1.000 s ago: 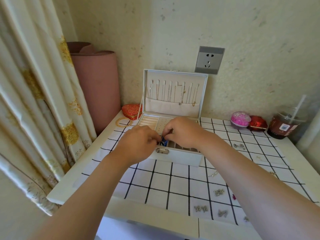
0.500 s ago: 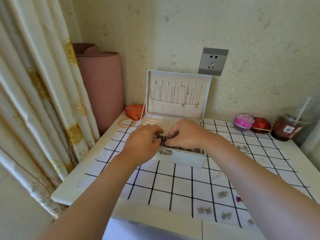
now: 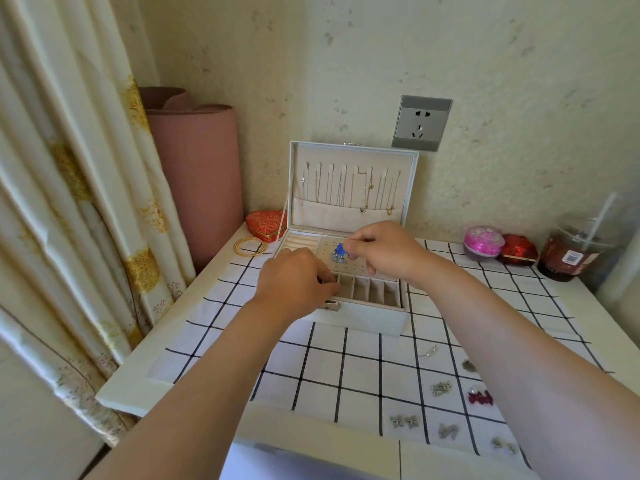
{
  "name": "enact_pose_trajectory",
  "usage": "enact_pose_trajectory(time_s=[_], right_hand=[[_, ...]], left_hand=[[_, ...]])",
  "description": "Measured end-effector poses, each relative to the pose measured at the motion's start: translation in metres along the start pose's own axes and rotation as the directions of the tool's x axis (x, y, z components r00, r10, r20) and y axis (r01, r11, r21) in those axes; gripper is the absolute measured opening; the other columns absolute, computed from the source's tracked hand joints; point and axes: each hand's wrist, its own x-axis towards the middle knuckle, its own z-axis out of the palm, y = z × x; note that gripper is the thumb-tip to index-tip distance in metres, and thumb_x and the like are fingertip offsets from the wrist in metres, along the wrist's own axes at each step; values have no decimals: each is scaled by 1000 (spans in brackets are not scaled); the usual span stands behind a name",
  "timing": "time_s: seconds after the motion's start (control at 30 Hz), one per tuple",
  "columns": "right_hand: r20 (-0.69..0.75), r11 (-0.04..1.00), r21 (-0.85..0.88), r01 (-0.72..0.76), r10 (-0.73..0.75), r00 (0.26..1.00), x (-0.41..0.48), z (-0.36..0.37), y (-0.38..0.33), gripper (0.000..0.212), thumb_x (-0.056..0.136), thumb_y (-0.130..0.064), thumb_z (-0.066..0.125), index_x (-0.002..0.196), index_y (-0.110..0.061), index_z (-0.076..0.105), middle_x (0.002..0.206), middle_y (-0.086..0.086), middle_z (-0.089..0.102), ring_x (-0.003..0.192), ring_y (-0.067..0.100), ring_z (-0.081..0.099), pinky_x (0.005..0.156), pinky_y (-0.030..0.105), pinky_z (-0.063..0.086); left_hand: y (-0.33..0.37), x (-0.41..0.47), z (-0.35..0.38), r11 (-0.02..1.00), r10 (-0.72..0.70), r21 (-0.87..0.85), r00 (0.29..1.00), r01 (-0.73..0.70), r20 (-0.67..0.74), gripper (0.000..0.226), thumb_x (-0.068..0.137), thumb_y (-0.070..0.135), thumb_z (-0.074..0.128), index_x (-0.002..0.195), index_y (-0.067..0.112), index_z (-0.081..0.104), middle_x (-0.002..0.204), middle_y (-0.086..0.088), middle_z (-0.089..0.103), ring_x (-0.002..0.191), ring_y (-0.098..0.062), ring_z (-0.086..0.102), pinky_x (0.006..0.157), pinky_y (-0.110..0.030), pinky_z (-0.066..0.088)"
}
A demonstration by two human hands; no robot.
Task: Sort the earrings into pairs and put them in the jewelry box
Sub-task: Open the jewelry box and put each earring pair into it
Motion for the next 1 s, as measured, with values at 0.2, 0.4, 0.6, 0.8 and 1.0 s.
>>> enact_pose_trajectory(time_s=[0.2, 0.4, 0.6, 0.8, 1.0], right_hand=[[79, 997, -80, 16, -9, 997, -1, 2, -1, 16, 96, -30, 64, 100, -21, 76, 85, -1, 74, 60, 2, 63, 73, 26, 51], [198, 944, -321, 73, -9, 980, 2, 14, -4, 29, 98, -37, 58, 101, -15, 77, 106, 4, 74, 98, 21, 67, 90, 40, 54], [159, 933, -360, 11, 50, 986, 3, 24, -5, 43, 97, -38, 57, 94, 2, 73, 98, 21, 72, 91, 33, 68, 79, 36, 54], [55, 944, -330, -4, 23, 998, 4, 28, -2, 13, 87, -34, 73, 87, -23, 80, 99, -2, 75, 92, 16, 67, 86, 38, 56], [91, 958, -285, 24, 2, 996, 4, 27, -1, 8, 86, -32, 75, 85, -26, 80, 88, -7, 75, 88, 11, 67, 81, 32, 56]], left_hand=[[-3, 5, -4, 999, -40, -2, 997, 40, 71, 13, 85, 42, 67, 82, 35, 77, 90, 13, 70, 85, -12, 63, 70, -30, 55], [-10, -4, -4, 997, 58, -59, 994, -52, 95, 23, 90, 40, 58, 91, 31, 79, 102, 15, 63, 99, -10, 56, 79, -34, 53], [-17, -10, -7, 963, -77, -258, 997, 76, 7, 27, 93, 20, 55, 115, 30, 67, 106, 15, 64, 95, -3, 58, 79, -20, 46], [-20, -11, 1, 984, 4, -179, 1000, -6, -12, 35, 90, 25, 58, 124, 32, 64, 122, 6, 62, 116, -16, 53, 98, -41, 49], [-19, -12, 4, 993, 94, -66, 995, -96, -22, 33, 96, 34, 55, 128, 37, 62, 121, 5, 57, 118, -18, 41, 102, -39, 39]])
